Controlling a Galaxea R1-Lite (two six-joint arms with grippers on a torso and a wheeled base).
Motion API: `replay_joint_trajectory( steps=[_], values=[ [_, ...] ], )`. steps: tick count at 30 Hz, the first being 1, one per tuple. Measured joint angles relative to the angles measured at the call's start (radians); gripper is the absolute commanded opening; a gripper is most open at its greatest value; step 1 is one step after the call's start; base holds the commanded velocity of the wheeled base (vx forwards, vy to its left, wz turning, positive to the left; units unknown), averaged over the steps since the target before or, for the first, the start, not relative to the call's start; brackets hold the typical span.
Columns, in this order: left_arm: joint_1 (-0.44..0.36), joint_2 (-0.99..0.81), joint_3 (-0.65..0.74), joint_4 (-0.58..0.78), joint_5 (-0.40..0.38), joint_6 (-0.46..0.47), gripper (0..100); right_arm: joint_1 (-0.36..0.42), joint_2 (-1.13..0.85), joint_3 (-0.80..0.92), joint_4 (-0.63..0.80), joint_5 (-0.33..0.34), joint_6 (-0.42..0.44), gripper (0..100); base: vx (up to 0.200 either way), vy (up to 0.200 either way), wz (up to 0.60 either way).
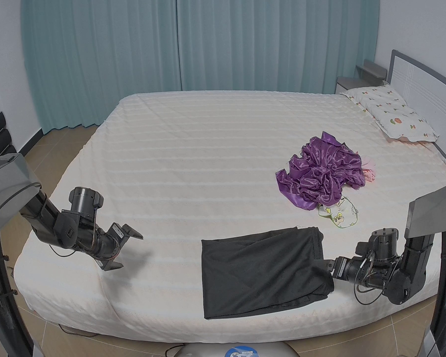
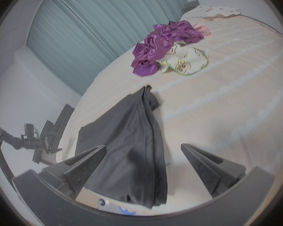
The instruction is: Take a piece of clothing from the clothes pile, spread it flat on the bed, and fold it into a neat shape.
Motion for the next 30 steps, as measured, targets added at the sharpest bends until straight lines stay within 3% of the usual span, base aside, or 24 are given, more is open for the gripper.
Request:
replay_joint_trajectory(
  steps=[1, 8, 22, 30],
  values=[
    [0.000, 0.000, 0.000, 0.000, 0.000, 0.000, 100, 0.012, -0.001, 0.021, -0.001, 0.003, -0.006, 0, 0.000, 0.000, 0.00],
    [0.000, 0.000, 0.000, 0.001, 0.000, 0.000, 100, 0.041, 0.015, 0.066, -0.006, 0.004, -0.024, 0, 0.000, 0.000, 0.00],
    [0.000, 0.000, -0.001, 0.001, 0.000, 0.000, 100, 0.016, 0.034, 0.181, -0.177, 0.009, -0.029, 0, 0.000, 0.000, 0.00],
    [0.000, 0.000, -0.001, 0.001, 0.000, -0.001, 100, 0.011, 0.052, 0.214, -0.181, 0.007, -0.029, 0, 0.000, 0.000, 0.00]
  ],
)
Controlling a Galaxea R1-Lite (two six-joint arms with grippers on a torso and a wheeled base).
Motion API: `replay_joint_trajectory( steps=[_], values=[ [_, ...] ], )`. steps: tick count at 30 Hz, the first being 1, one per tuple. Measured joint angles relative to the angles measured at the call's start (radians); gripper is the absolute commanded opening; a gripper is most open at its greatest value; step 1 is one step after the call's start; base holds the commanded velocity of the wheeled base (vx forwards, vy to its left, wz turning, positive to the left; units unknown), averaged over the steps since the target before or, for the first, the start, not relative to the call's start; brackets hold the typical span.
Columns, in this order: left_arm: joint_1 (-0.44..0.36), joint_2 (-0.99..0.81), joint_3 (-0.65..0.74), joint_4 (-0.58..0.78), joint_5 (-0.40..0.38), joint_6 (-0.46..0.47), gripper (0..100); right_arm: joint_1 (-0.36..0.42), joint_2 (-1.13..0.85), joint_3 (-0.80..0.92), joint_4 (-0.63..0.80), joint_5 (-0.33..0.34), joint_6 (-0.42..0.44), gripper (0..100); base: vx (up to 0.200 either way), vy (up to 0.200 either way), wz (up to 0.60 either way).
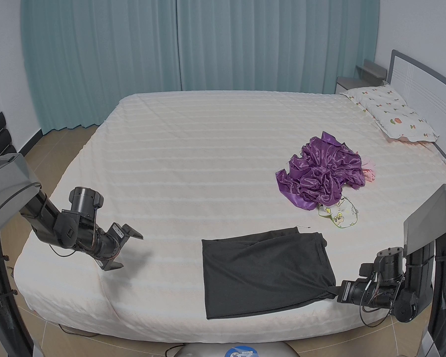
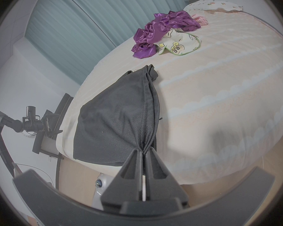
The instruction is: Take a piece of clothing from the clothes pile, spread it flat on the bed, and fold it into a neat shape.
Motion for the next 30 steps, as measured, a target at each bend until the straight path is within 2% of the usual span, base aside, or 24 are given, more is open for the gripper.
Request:
replay_joint_trajectory(
  steps=[1, 19, 25, 30],
  values=[
    [0.000, 0.000, 0.000, 0.000, 0.000, 0.000, 100, -0.002, 0.001, 0.002, 0.000, 0.000, -0.001, 100, 0.000, 0.000, 0.00],
    [0.001, -0.004, 0.008, -0.001, 0.000, -0.003, 100, -0.053, -0.019, -0.020, 0.000, 0.001, 0.004, 100, 0.000, 0.000, 0.00],
    [0.000, -0.009, 0.012, -0.001, 0.000, -0.005, 100, -0.085, -0.049, -0.043, 0.001, 0.001, 0.072, 100, 0.000, 0.000, 0.00],
    [-0.006, -0.010, 0.015, 0.000, 0.000, -0.005, 100, -0.100, -0.054, -0.072, 0.001, 0.001, 0.077, 100, 0.000, 0.000, 0.00]
  ],
)
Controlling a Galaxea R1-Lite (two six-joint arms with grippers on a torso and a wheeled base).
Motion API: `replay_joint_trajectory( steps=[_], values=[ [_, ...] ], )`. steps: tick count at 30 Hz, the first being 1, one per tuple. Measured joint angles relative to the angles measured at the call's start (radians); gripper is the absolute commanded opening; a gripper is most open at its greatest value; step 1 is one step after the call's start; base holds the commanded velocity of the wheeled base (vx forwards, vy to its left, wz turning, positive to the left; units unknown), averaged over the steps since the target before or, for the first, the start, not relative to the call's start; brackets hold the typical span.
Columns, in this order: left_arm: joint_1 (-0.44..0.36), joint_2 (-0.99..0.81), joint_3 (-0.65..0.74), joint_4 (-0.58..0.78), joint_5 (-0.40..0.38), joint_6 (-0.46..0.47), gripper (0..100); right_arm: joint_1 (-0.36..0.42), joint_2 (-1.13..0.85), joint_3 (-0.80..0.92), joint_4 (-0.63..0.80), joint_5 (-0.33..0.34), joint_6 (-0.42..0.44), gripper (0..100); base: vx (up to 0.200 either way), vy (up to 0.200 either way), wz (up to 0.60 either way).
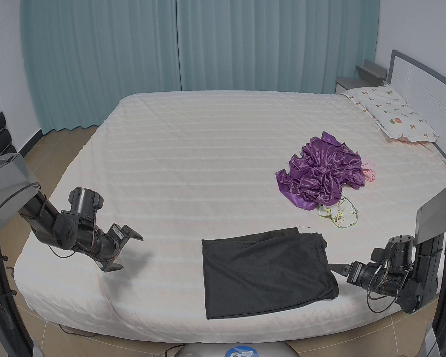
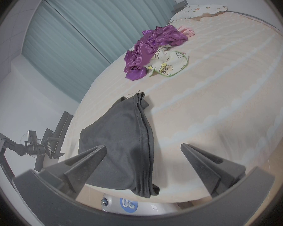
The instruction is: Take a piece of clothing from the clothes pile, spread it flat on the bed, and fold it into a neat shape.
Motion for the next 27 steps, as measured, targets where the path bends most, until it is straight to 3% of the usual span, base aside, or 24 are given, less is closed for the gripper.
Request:
replay_joint_trajectory(
  steps=[8, 16, 27],
  values=[
    [-0.001, 0.003, 0.001, -0.001, 0.000, 0.001, 100, -0.008, 0.034, -0.073, 0.000, 0.003, 0.000, 100, 0.000, 0.000, 0.00],
    [-0.001, 0.006, 0.001, 0.000, 0.000, 0.000, 100, -0.006, 0.052, -0.100, 0.000, 0.076, 0.000, 100, 0.000, 0.000, 0.00],
    [-0.001, 0.008, -0.001, 0.000, -0.001, 0.000, 100, 0.002, 0.086, -0.196, 0.087, 0.079, -0.013, 100, 0.000, 0.000, 0.00]
  ],
)
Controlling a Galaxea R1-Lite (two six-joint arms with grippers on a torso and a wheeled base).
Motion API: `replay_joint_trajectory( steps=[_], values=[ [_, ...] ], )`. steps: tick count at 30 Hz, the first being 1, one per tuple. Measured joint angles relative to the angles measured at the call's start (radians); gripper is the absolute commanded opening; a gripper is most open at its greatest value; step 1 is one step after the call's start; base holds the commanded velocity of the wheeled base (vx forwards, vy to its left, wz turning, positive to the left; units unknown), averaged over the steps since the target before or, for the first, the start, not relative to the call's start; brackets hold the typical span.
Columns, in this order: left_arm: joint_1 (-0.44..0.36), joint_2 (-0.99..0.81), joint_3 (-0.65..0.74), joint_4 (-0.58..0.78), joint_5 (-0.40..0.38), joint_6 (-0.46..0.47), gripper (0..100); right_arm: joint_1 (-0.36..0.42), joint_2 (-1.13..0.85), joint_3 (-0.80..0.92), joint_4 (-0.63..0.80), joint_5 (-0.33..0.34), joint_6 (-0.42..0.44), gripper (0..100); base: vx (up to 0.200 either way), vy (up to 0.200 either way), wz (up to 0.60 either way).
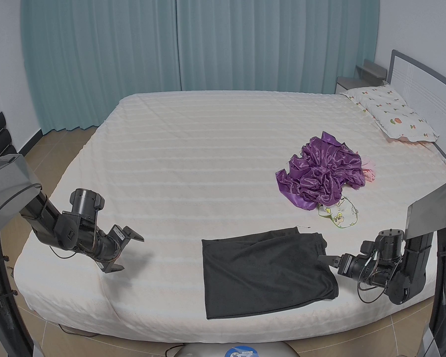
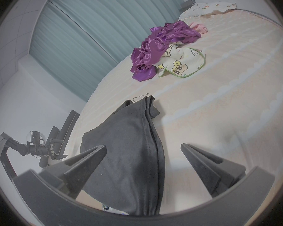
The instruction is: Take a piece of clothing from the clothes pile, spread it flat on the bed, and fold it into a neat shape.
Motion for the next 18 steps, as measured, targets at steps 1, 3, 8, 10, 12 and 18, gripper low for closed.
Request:
replay_joint_trajectory(
  steps=[1, 3, 8, 10, 12, 18],
  values=[
    [0.000, 0.000, 0.000, 0.000, 0.000, 0.000, 100, 0.000, 0.003, -0.019, 0.022, 0.001, -0.001, 100, 0.000, 0.000, 0.00],
    [0.000, 0.000, 0.000, 0.000, 0.000, 0.000, 100, 0.004, 0.010, -0.053, 0.045, 0.010, -0.005, 100, 0.000, 0.000, 0.00],
    [0.000, 0.000, 0.000, 0.000, 0.000, 0.000, 100, 0.039, 0.039, -0.121, 0.071, 0.038, -0.048, 100, 0.000, 0.000, 0.00],
    [0.000, 0.000, 0.000, 0.000, 0.000, 0.000, 100, 0.052, 0.056, -0.143, 0.079, 0.042, -0.073, 100, 0.000, 0.000, 0.00],
    [0.000, 0.001, 0.000, 0.000, 0.000, 0.000, 100, 0.061, 0.067, -0.158, 0.094, 0.044, -0.081, 100, 0.000, 0.000, 0.00],
    [0.000, 0.001, 0.000, 0.000, 0.000, 0.001, 100, 0.084, 0.096, -0.205, 0.128, 0.093, -0.109, 100, 0.000, 0.000, 0.00]
  ],
)
